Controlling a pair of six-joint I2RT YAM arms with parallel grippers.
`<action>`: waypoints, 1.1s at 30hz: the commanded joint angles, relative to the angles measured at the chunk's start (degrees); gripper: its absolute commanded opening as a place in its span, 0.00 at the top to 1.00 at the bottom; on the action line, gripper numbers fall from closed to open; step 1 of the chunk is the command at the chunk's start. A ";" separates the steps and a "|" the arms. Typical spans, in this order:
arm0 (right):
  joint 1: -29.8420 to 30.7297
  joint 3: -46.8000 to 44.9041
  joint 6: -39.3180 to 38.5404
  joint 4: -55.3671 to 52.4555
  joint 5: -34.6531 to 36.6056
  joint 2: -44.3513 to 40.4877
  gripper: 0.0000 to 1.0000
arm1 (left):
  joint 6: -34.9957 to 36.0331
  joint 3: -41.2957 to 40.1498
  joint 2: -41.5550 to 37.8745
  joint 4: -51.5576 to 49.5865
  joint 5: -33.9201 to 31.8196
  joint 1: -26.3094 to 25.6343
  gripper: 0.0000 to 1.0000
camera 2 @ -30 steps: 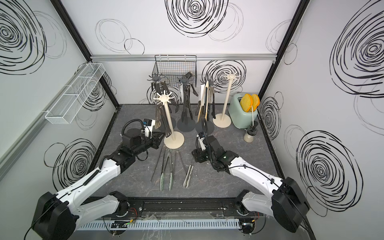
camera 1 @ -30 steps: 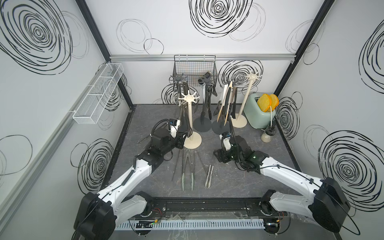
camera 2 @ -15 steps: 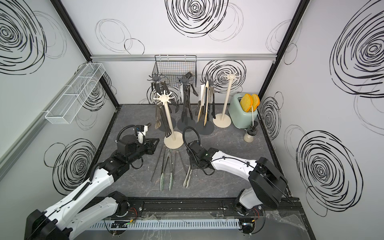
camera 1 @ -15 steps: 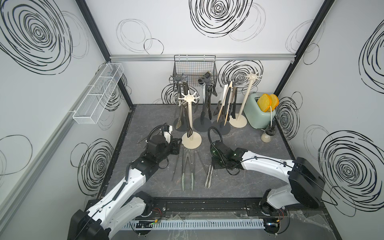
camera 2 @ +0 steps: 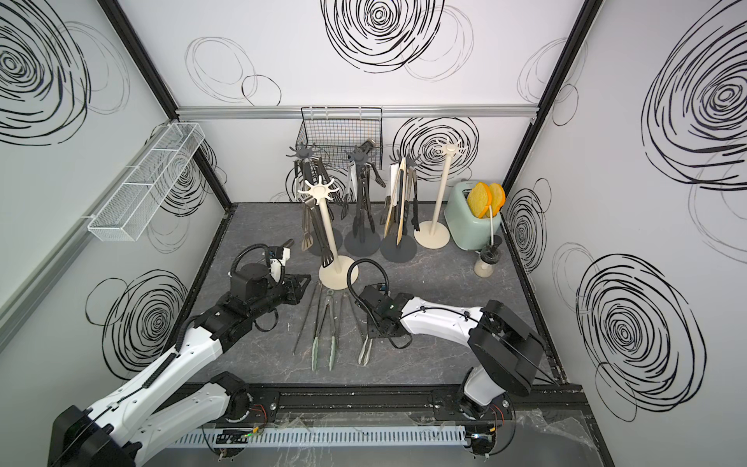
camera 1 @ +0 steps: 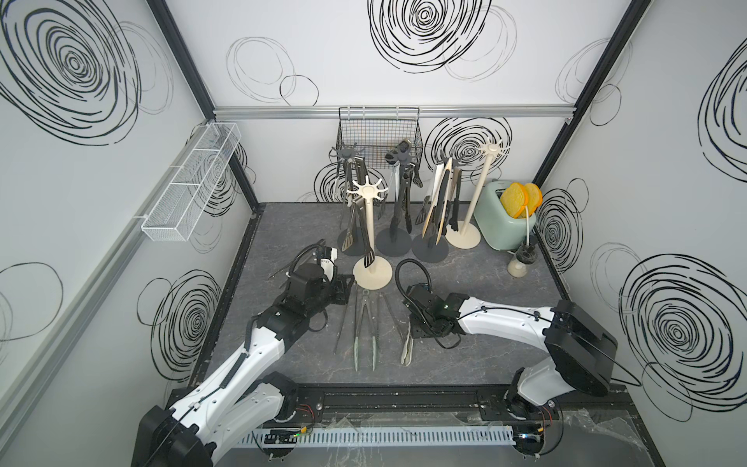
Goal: Hang food tongs on kitchen utensil racks
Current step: Pick up the food tongs from the center of the board.
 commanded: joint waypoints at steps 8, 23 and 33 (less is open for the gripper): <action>0.48 1.01 0.97 0.36 0.60 4.31 0.52 | 0.05 0.73 -0.08 1.02 1.07 -0.36 0.67; -0.50 0.96 0.32 -1.78 1.75 6.14 0.78 | -0.12 0.29 0.07 1.53 2.06 -0.30 0.67; -4.58 -0.32 -3.20 -1.87 2.22 2.79 1.00 | -0.30 -0.06 0.42 2.47 2.71 -0.08 0.67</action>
